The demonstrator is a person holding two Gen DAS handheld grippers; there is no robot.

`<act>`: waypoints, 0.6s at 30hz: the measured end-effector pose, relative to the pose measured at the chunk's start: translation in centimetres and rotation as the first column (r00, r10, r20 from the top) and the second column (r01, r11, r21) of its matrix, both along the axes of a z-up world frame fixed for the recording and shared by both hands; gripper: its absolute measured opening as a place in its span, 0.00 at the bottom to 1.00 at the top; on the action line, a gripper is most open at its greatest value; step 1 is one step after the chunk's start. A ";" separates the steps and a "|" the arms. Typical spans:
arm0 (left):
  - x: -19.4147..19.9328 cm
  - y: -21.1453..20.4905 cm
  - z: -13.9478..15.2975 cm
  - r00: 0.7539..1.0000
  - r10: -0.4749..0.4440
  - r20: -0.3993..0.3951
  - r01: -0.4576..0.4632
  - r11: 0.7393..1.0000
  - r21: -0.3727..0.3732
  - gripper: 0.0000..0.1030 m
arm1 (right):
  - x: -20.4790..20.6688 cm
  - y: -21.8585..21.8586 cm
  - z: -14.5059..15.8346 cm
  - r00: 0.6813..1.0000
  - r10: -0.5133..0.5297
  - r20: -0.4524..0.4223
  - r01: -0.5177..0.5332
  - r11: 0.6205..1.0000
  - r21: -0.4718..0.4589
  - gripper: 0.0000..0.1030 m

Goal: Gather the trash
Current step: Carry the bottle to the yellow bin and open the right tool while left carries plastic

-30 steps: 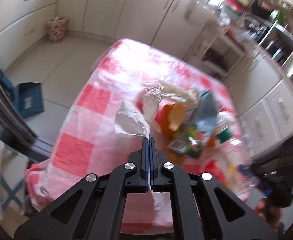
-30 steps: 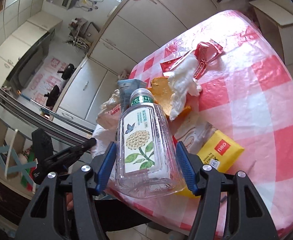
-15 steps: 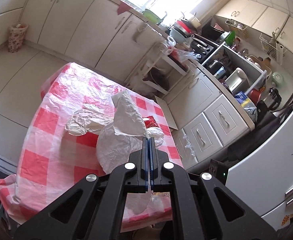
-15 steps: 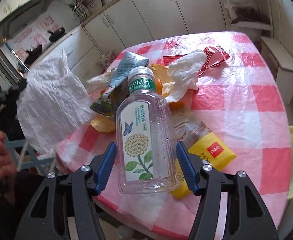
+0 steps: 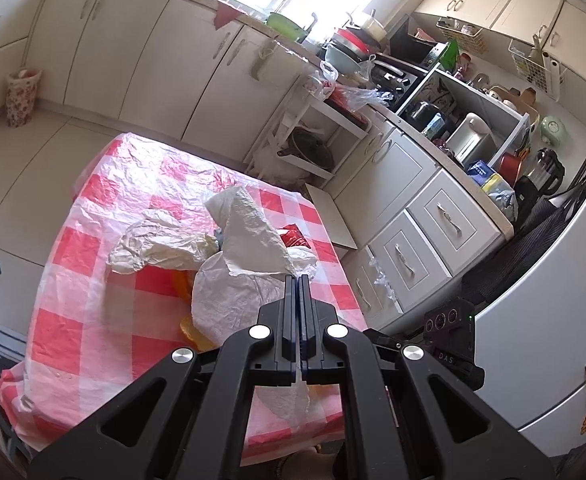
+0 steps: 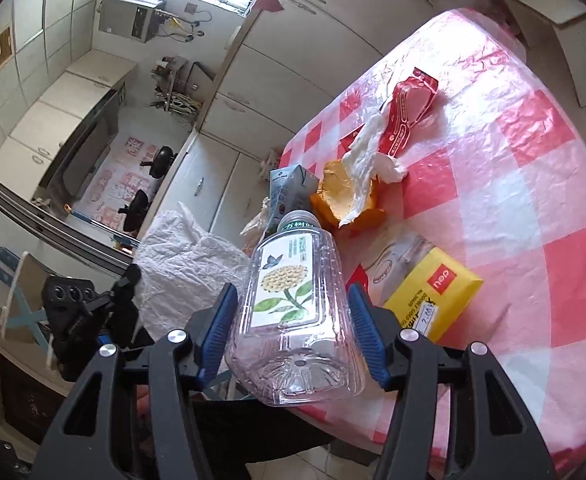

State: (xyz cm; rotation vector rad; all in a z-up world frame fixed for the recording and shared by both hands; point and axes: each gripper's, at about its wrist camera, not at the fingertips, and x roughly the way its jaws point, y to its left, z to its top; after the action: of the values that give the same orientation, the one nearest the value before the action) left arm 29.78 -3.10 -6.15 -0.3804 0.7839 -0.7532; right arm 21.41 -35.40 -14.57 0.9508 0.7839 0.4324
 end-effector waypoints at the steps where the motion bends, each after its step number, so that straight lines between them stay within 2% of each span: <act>1: -0.1 -0.2 0.1 1.000 0.000 0.002 0.000 1.000 0.001 0.02 | -0.2 -0.3 0.3 1.000 -0.007 0.004 0.007 1.000 0.013 0.55; 6: -0.8 -1.5 1.3 0.999 -0.019 0.035 0.019 1.000 -0.002 0.02 | -1.9 -4.2 1.0 0.995 -0.086 0.055 0.081 0.992 0.097 0.55; 8: -1.1 -2.4 2.1 0.998 -0.038 0.049 0.039 0.999 -0.009 0.02 | -2.6 -5.7 1.6 0.990 -0.121 0.070 0.113 0.988 0.103 0.55; 13: -2.0 -5.5 4.1 0.992 -0.098 0.081 0.100 0.995 -0.025 0.02 | -5.3 -10.2 3.2 0.963 -0.254 0.094 0.252 0.967 0.032 0.55; 18: -3.5 -10.4 6.1 0.975 -0.191 0.114 0.197 0.980 -0.040 0.02 | -9.0 -15.9 2.0 0.906 -0.423 0.015 0.422 0.901 -0.102 0.55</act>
State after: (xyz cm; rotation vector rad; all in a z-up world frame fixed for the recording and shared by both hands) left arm 26.32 -13.47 -0.02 -0.3086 0.7059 -0.9710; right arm 12.39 -51.27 -12.56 0.9943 0.5768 0.0077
